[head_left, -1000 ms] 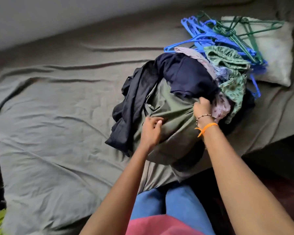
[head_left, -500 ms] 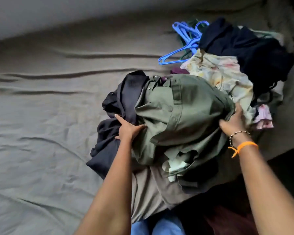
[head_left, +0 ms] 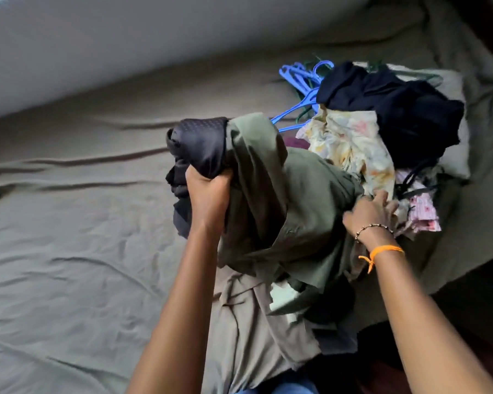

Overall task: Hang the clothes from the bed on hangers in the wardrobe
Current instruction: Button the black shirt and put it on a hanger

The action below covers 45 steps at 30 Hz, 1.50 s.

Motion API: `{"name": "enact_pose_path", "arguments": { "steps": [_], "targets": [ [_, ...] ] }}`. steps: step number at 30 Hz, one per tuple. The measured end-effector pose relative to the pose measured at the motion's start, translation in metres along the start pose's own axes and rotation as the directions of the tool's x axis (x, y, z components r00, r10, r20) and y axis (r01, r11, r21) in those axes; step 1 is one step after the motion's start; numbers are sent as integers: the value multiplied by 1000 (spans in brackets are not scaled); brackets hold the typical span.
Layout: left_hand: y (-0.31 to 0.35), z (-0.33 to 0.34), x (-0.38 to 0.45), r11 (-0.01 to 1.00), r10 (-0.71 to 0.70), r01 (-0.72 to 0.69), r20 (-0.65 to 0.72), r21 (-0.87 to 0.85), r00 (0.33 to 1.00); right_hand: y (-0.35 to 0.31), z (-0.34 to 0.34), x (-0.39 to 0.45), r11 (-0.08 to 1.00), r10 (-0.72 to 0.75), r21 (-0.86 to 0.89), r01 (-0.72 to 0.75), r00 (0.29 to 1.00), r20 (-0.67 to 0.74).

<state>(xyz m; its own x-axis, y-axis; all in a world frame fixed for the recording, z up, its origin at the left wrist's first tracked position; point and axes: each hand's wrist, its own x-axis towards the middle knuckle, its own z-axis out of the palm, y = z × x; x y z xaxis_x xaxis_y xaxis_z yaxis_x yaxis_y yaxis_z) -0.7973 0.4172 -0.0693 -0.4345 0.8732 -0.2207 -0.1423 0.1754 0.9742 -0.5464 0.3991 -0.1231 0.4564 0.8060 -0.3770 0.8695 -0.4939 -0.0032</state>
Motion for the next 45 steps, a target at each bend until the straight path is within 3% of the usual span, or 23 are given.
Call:
{"name": "enact_pose_path", "arguments": {
  "steps": [2, 4, 6, 7, 8, 10, 12, 14, 16, 19, 22, 25, 26, 28, 30, 32, 34, 36, 39, 41, 42, 43, 45],
  "targets": [
    [26, 5, -10, 987, 156, -160, 92, 34, 983, -18, -32, -17, 959, -102, 222, 174, 948, -303],
    [30, 5, -31, 899, 367, -412, 258, 149, 894, -41, -66, -36, 752, -150, 502, 428, 851, -503],
    [9, -1, -65, 685, 532, -701, 522, 198, 667, -58, -91, -50, 414, -210, 822, 391, 920, -332],
    [-13, -7, -82, 591, 507, -773, 639, 231, 579, -63, -89, -50, 307, -278, 928, 211, 952, -124],
    [-34, -15, -98, 537, 423, -788, 712, 301, 561, -67, -82, -51, 307, -353, 950, 60, 934, 55],
    [-79, -37, -120, 520, 178, -698, 736, 493, 653, -68, -49, -57, 488, -353, 866, -113, 881, 314],
    [-115, -64, -129, 546, -71, -495, 626, 676, 777, -57, -16, -70, 613, -205, 756, -229, 878, 432],
    [-131, -92, -125, 636, -299, -166, 439, 754, 847, -47, 4, -89, 515, -112, 775, -367, 867, 485],
    [-131, -112, -119, 616, -483, 110, 264, 780, 835, -42, 16, -102, 325, -98, 869, -372, 901, 423],
    [-105, -117, -109, 555, -413, 222, 34, 802, 910, -45, 11, -123, 238, -16, 959, -154, 987, 162],
    [-50, -94, -103, 804, -208, 123, 81, 582, 975, -46, -11, -140, 238, -98, 971, 34, 995, -11],
    [12, -61, -97, 914, -404, 372, 281, 163, 870, -33, -43, -163, 50, -497, 996, 73, 867, -39],
    [30, -54, -97, 846, -509, 530, 373, 52, 776, -28, -52, -174, -5, -620, 1000, -1, 785, -2],
    [56, -46, -103, 737, -591, 675, 517, 33, 620, -14, -60, -193, 101, -758, 985, -137, 631, 165],
    [53, -33, -112, 777, -605, 591, 515, 216, 607, 2, -56, -207, 308, -779, 949, -71, 553, 295],
    [45, -20, -128, 844, -529, 399, 438, 358, 727, 12, -56, -212, 394, -655, 918, -38, 690, 309],
    [39, -10, -144, 919, -388, 300, 465, 254, 796, 19, -58, -198, 366, -387, 929, -52, 900, 203],
    [37, -2, -170, 974, -224, 156, 559, 166, 798, 22, -70, -186, 326, -249, 945, -22, 962, 108],
    [37, 7, -209, 935, -12, -276, 799, 222, 601, 20, -92, -176, 351, -276, 935, 47, 960, 56],
    [41, 9, -214, 811, -76, -504, 908, 297, 412, 22, -105, -174, 424, -212, 896, 136, 976, -48],
    [46, 7, -210, 771, -157, -531, 913, 352, 376, 26, -110, -174, 441, -176, 882, 166, 980, -97],
    [55, 6, -207, 765, -181, -513, 894, 390, 410, 31, -115, -176, 443, -160, 876, 190, 978, -131],
    [79, 3, -198, 775, -25, -471, 766, 421, 643, 44, -126, -186, 412, -190, 882, 231, 968, -164]
  ]
}}
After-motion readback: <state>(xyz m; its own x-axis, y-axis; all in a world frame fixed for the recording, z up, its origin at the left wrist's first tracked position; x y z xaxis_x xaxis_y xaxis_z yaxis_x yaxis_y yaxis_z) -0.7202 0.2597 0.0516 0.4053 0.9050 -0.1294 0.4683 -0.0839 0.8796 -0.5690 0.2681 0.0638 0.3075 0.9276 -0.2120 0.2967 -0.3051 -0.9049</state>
